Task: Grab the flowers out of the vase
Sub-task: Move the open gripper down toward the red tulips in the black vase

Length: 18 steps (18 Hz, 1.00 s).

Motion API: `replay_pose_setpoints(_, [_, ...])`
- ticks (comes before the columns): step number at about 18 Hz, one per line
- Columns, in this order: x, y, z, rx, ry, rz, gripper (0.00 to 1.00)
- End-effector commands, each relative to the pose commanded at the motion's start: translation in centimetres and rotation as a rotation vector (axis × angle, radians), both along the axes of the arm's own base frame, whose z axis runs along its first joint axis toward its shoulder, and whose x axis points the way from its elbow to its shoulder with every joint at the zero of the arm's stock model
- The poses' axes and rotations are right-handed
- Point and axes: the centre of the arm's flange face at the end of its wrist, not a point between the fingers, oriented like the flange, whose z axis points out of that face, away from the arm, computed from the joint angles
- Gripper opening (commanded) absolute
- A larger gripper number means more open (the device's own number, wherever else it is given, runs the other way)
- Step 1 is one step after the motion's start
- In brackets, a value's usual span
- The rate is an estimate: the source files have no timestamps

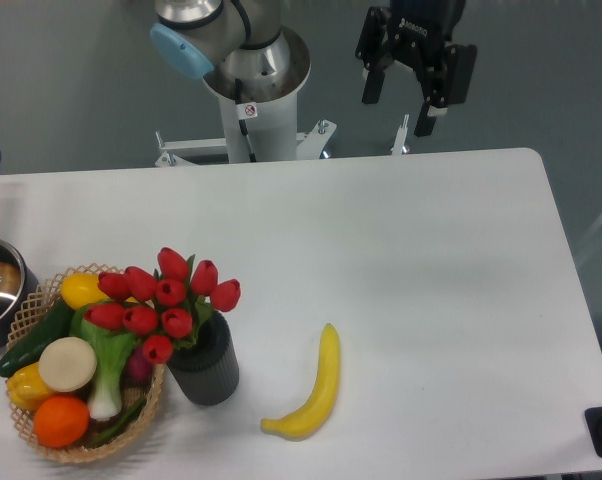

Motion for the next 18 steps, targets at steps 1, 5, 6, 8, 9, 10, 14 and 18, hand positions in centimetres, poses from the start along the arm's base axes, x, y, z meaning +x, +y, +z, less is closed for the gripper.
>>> replay_pose_setpoints(1, [-0.1, 0.1, 0.0, 0.0, 0.006, 0.006, 1.0])
replay_pose_setpoints(5, [0.3, 0.2, 0.4, 0.009, 0.026, 0.04, 1.0])
replay_pose_setpoints(6, [0.3, 0.2, 0.4, 0.009, 0.01, 0.067, 1.0])
replay_pose_setpoints(8, [0.4, 0.2, 0.0, 0.009, -0.019, 0.098, 1.0])
replay_pose_setpoints(9, [0.6, 0.4, -0.5, 0.014, -0.033, 0.099, 1.0])
replay_pose_setpoints(10, [1.1, 0.6, -0.8, 0.013, -0.044, 0.097, 1.0])
replay_pose_setpoints(14, [2.8, 1.1, -2.3, 0.086, -0.091, 0.171, 1.0])
replay_pose_setpoints(18, [4.6, 2.2, -4.8, 0.212, -0.2, 0.289, 1.0])
